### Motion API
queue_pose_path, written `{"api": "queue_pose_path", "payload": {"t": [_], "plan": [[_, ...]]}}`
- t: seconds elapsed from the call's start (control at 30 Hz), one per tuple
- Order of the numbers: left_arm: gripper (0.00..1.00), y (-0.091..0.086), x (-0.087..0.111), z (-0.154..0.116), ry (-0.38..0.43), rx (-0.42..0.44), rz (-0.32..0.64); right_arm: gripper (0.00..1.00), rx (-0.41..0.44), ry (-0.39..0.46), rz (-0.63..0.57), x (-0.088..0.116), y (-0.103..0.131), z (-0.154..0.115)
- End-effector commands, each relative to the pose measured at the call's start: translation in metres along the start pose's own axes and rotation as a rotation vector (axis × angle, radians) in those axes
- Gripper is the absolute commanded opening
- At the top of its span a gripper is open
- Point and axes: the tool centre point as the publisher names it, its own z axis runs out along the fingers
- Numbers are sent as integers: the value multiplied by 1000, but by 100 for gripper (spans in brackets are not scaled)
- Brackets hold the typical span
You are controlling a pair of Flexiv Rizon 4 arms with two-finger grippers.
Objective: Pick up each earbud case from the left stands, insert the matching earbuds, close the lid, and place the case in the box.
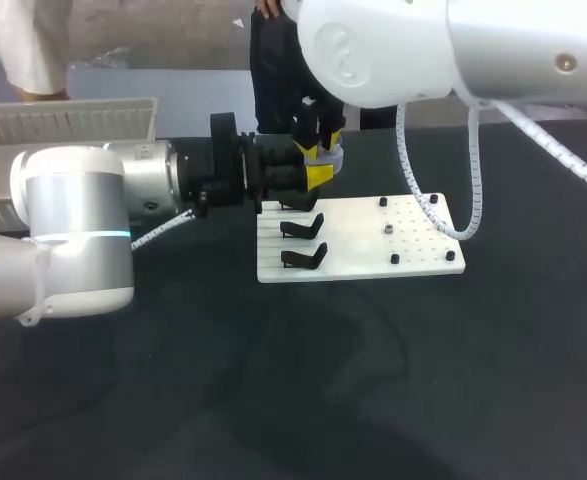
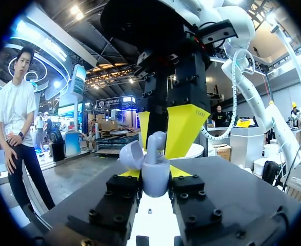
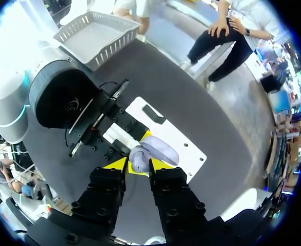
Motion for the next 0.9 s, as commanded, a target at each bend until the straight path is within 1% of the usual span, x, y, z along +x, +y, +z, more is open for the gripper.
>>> {"api": "queue_pose_path", "payload": {"t": [0.03, 0.17, 0.4, 0.6, 0.67, 0.77, 0.9], "plan": [[0, -3, 0, -1, -2, -7, 3, 27, 2, -3, 3, 2, -2, 0], [0, -3, 0, -1, -2, -7, 3, 33, 4, -4, 10, 1, -4, -1], [0, -3, 0, -1, -2, -7, 3, 35, 6, -11, 14, -2, -5, -3], [0, -3, 0, -1, -2, -7, 3, 35, 0, -18, 3, -4, -1, -9], [0, -3, 0, -1, -2, -7, 3, 35, -14, -34, -2, -5, 0, -15], [0, -3, 0, -1, -2, -7, 3, 36, -11, -67, -6, -10, 0, -26], [0, -3, 0, -1, -2, -7, 3, 36, -9, -122, 27, -27, -14, -30]]}}
